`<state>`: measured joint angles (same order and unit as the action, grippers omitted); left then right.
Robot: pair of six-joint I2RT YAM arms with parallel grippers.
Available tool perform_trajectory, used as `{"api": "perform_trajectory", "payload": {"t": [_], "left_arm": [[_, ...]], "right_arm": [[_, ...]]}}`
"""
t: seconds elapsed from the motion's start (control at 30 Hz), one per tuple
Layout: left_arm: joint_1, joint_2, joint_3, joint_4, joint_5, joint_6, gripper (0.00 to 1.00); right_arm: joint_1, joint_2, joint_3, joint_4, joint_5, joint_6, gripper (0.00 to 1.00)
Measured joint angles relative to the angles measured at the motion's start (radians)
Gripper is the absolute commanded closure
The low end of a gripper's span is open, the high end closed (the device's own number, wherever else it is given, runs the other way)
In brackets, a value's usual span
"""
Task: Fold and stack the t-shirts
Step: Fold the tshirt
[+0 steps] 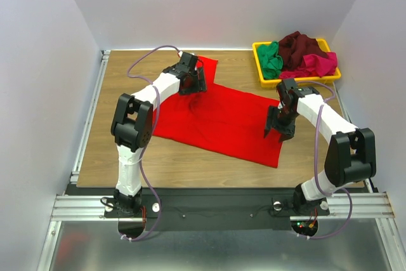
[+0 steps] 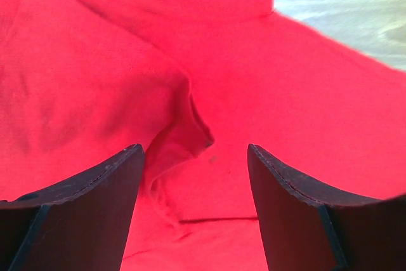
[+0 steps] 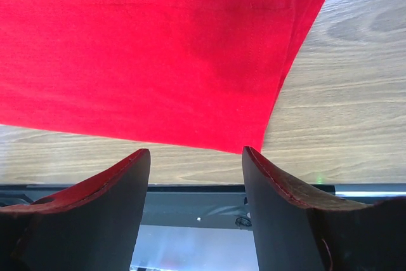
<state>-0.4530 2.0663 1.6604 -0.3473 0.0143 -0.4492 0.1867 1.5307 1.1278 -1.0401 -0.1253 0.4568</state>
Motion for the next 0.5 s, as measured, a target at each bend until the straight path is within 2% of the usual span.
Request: {"api": "perform_trajectory", "payload": {"t": [0.23,0.4,0.5], "left_arm": [[-0.024,0.006,0.002,-0.019,-0.019,0.012,0.31],[-0.045,0.068,0.05,-0.043,-0.039,0.031,0.37],[-0.052,0.106,0.065,-0.054,-0.055,0.041,0.45]], "right_arm": [[0.0,0.0,0.0,0.002,-0.006,0.0,0.34],[0.0,0.0,-0.005,0.004,-0.007,0.0,0.34],[0.0,0.0,-0.017,0.004,-0.007,0.0,0.34]]}}
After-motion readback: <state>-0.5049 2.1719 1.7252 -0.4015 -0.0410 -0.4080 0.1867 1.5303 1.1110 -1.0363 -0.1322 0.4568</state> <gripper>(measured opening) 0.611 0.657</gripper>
